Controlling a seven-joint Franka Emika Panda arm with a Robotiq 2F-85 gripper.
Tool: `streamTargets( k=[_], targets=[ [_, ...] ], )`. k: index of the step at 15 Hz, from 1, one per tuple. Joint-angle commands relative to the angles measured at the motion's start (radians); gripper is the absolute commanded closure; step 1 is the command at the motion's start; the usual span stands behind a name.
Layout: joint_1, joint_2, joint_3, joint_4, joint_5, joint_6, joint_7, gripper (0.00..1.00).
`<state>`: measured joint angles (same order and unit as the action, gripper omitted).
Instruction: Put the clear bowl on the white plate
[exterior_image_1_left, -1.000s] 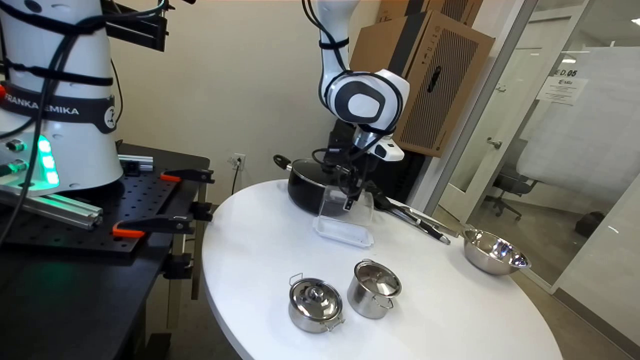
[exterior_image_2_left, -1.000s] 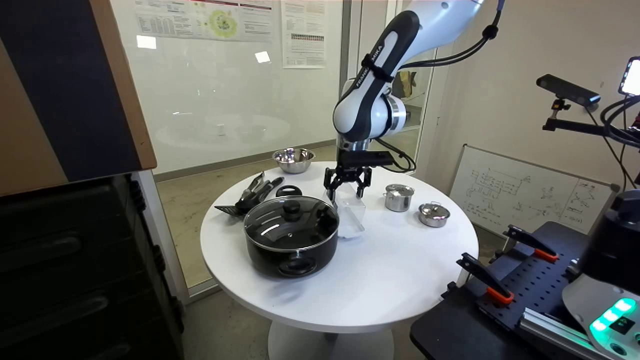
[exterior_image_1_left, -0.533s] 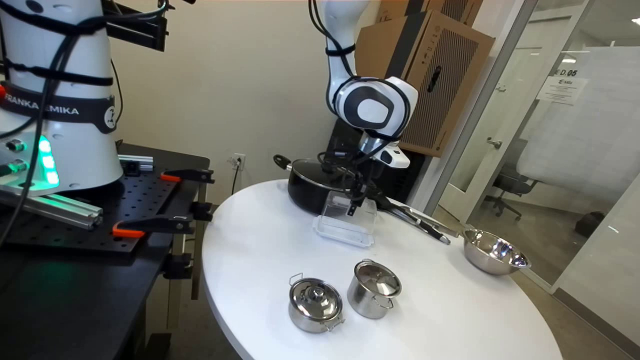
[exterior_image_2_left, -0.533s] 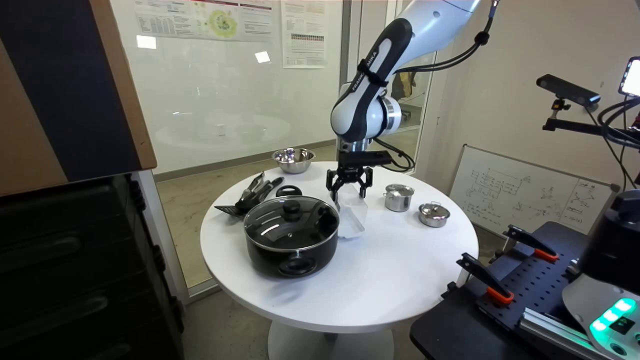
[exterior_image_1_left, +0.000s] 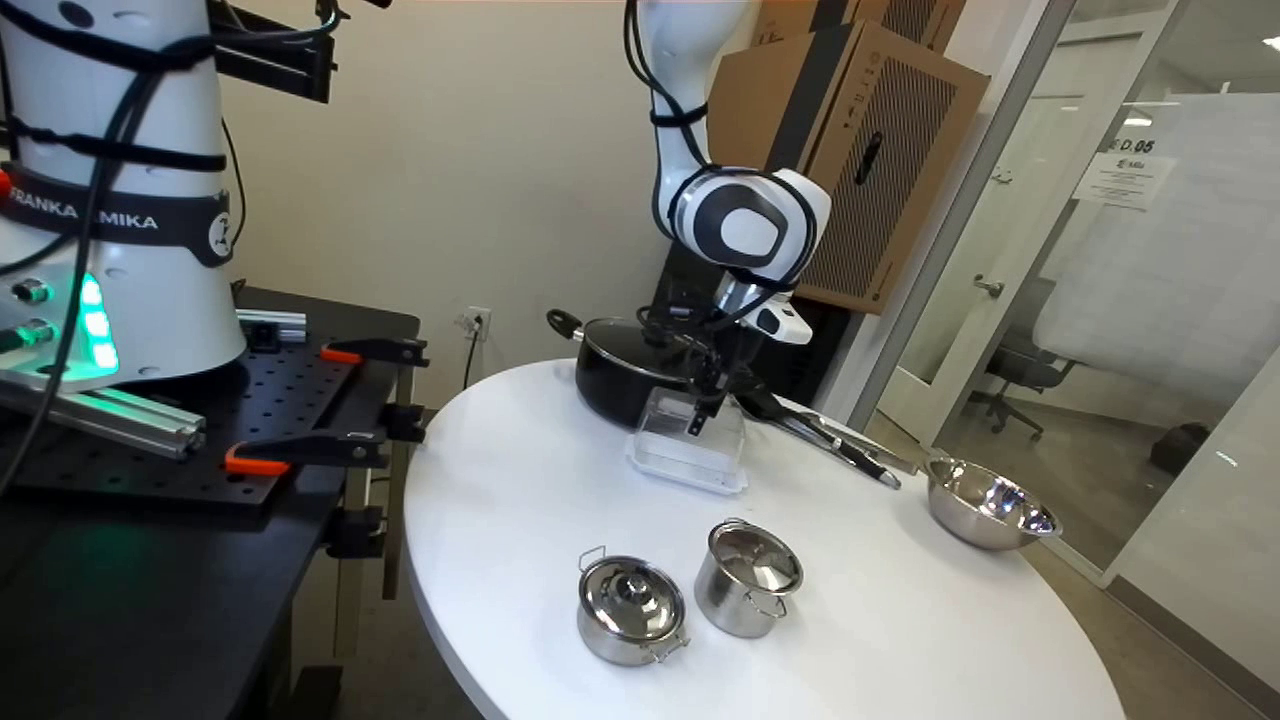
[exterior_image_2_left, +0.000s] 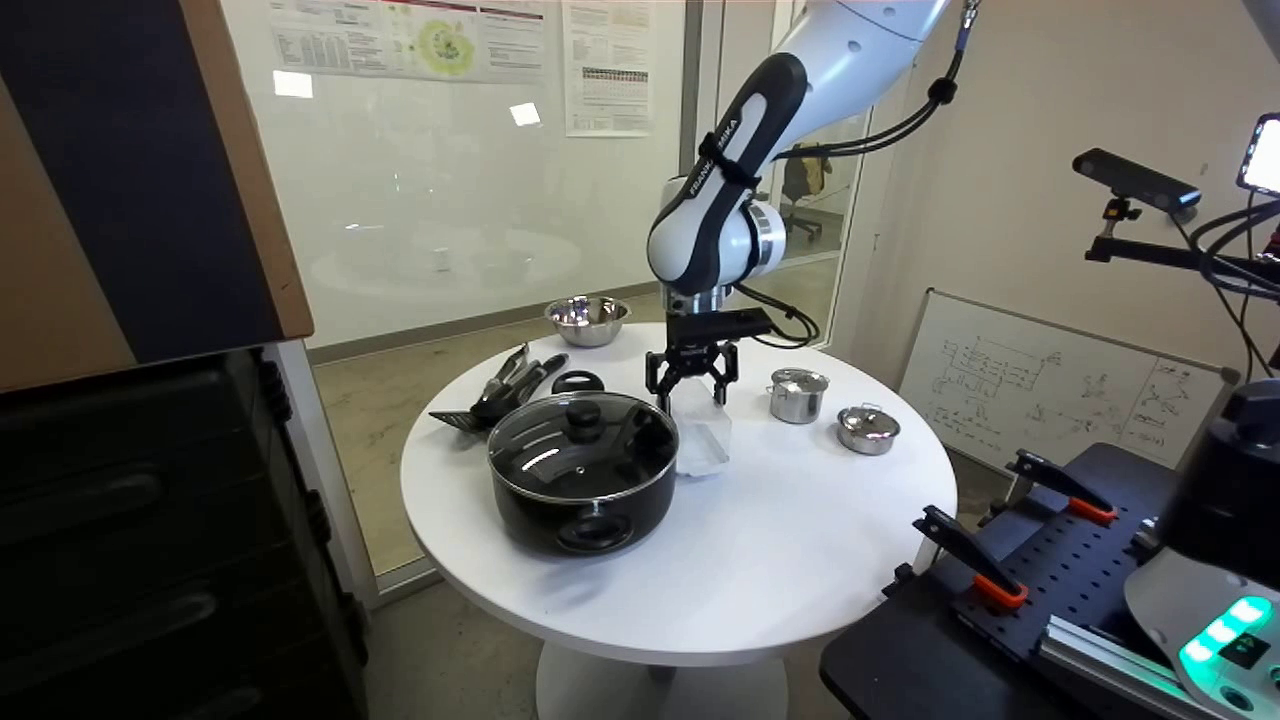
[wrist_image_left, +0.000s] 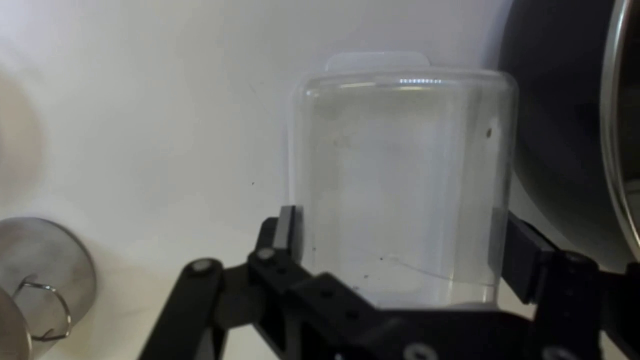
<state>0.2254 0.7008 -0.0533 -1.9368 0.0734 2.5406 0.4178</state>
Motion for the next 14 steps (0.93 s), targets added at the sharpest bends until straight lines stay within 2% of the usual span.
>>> streamTargets(
  k=[1, 14],
  targets=[
    [0.021, 0.032, -0.02, 0.051, -0.015, -0.034, 0.053, 0.35],
    [0.046, 0.061, -0.052, 0.086, -0.045, -0.059, 0.087, 0.35]
  ],
)
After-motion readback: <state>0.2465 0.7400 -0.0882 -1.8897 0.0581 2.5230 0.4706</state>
